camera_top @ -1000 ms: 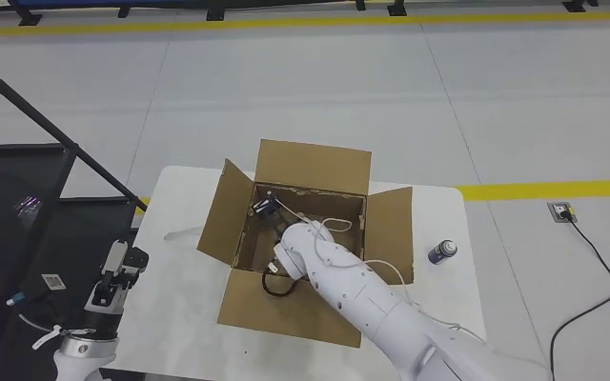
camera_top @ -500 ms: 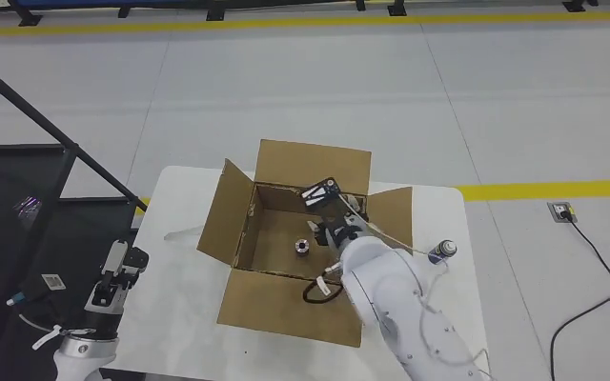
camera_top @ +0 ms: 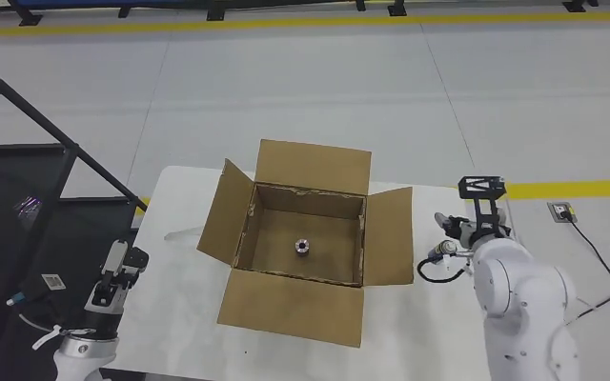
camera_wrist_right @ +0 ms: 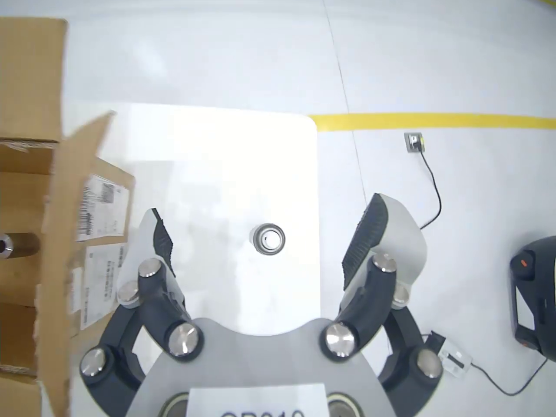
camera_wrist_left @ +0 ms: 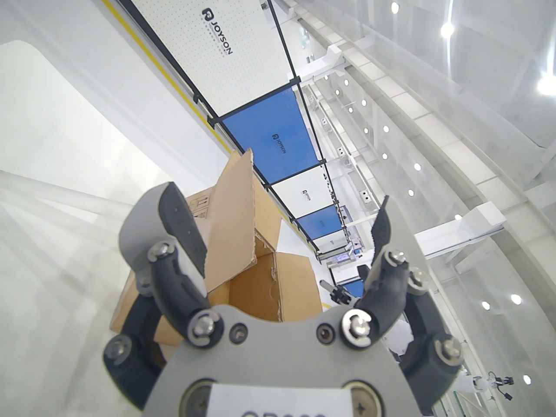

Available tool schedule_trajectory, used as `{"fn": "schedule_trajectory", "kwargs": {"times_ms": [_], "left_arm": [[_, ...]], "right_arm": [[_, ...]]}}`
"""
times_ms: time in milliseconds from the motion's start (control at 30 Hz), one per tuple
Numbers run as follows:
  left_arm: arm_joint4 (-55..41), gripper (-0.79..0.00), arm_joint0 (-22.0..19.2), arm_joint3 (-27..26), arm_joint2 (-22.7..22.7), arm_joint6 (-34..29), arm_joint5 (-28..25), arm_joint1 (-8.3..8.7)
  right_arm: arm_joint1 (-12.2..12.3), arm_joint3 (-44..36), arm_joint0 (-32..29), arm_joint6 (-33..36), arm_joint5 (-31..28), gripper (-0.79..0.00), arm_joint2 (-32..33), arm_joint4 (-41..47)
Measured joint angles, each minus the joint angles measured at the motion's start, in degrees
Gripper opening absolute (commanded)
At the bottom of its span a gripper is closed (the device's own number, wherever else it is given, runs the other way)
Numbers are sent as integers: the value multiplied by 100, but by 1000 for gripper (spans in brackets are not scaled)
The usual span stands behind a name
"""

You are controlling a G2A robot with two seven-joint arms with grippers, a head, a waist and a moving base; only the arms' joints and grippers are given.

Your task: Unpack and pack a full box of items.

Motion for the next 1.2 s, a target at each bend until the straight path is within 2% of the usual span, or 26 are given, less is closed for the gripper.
{"fn": "schedule_trajectory", "kwargs": {"times_ms": [233, 267, 333, 400, 467, 633, 667, 700, 900, 1000, 1200], "left_arm": [[0, 0, 0, 0, 0, 0, 0, 0], [0, 0, 0, 0, 0, 0, 0, 0], [0, 0, 0, 0, 0, 0, 0, 0], [0, 0, 0, 0, 0, 0, 0, 0], [0, 0, 0, 0, 0, 0, 0, 0], [0, 0, 0, 0, 0, 0, 0, 0], [0, 0, 0, 0, 0, 0, 0, 0], [0, 0, 0, 0, 0, 0, 0, 0], [0, 0, 0, 0, 0, 0, 0, 0], [0, 0, 0, 0, 0, 0, 0, 0], [0, 0, 0, 0, 0, 0, 0, 0]], "right_arm": [[46, 1371, 320, 249, -440, 0, 20, 171], [49, 1492, 349, 259, -448, -34, 11, 177], [55, 1753, 430, 246, -448, -151, -1, 220], [61, 1953, 499, 199, -479, -366, 20, 334], [72, 2169, 583, 146, -541, -425, 57, 476], [106, 2634, 812, 85, -659, -733, 122, 711], [112, 2689, 847, 83, -674, -760, 121, 723], [118, 2730, 874, 84, -690, -782, 116, 735], [150, 2390, 843, 46, -575, -785, 114, 744], [156, 1790, 702, 14, -364, -785, 102, 708], [122, -93, 313, 11, 228, -785, -154, 646]]}}
